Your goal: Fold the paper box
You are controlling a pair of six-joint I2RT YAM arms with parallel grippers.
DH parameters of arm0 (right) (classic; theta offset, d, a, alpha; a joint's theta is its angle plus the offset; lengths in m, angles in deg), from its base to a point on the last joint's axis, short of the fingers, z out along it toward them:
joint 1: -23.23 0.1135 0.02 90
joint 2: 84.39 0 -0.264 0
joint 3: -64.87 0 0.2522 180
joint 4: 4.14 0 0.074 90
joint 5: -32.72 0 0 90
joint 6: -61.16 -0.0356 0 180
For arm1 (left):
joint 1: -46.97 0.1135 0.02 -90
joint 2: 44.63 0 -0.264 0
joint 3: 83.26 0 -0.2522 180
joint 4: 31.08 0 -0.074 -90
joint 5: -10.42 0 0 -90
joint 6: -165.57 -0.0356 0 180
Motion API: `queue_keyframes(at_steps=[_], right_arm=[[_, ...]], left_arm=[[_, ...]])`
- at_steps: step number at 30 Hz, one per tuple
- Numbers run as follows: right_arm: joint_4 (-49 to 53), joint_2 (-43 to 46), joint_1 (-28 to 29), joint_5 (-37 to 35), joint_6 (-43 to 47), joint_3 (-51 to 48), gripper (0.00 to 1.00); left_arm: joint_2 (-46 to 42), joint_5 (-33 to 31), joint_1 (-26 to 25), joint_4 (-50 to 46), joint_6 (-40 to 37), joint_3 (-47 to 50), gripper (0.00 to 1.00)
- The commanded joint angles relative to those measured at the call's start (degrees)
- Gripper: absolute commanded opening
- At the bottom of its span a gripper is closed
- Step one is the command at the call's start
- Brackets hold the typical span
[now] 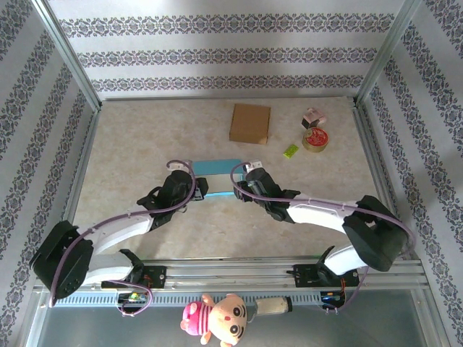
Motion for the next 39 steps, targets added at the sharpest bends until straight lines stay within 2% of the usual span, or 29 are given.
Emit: queue_keyframes(at_steps=[1, 5, 10, 13, 14, 16, 18, 21, 24, 26, 29, 32, 34, 39], right_arm=[[2.2, 3.8, 0.1, 2.2, -0.2, -1.0, 0.56], [5.4, 9.8, 0.2, 4.3, -1.6, -1.9, 0.62], [13.4, 21.1, 0.1, 7.5, -1.9, -0.6, 0.67], [18.0, 25.6, -1.2, 6.3, -1.8, 2.4, 0.74], [20.5, 25.2, -3.7, 8.3, -2.2, 4.6, 0.74], [25.0, 21.4, -10.1, 16.0, -3.4, 10.6, 0.74], [30.6, 14.5, -15.5, 22.6, -3.7, 17.3, 0.74], [36.4, 4.0, -18.5, 29.5, -1.8, 27.1, 0.69], [36.9, -3.8, -18.4, 32.7, -1.2, 31.9, 0.66], [37.2, -8.1, -18.0, 34.0, -0.9, 34.0, 0.66], [37.2, -13.1, -17.2, 34.0, 0.0, 35.4, 0.62], [37.0, -16.6, -16.9, 33.6, 0.4, 35.1, 0.55], [36.6, -17.8, -16.7, 33.4, 0.8, 34.4, 0.50], [35.8, -20.2, -15.5, 28.4, 3.0, 31.8, 0.43]], left_arm=[[-2.5, -2.0, -2.2, -1.7, 1.7, 0.9, 0.32], [-5.7, -3.5, -5.8, -4.7, 3.6, 0.7, 0.32], [-13.4, -8.6, -12.3, -15.6, 4.4, -4.3, 0.30], [-16.3, -12.5, -12.9, -24.2, 2.4, -10.7, 0.28], [-16.3, -14.1, -12.3, -27.0, 0.2, -13.5, 0.28], [-14.2, -14.1, -8.4, -31.5, -3.5, -18.7, 0.28], [-11.3, -8.2, -1.1, -32.2, -5.9, -21.6, 0.28], [-5.6, 3.1, 10.4, -32.0, -6.3, -24.2, 0.28], [1.4, 12.1, 16.9, -31.9, -6.6, -26.6, 0.29], [5.1, 15.6, 19.0, -31.5, -6.1, -27.5, 0.29], [7.4, 15.6, 20.1, -28.0, -4.5, -25.0, 0.31], [9.2, 20.0, 21.1, -22.3, -2.3, -20.6, 0.31], [11.1, 22.0, 21.2, -21.9, -2.2, -19.6, 0.31], [12.2, 20.8, 21.2, -18.7, -1.0, -13.5, 0.28]])
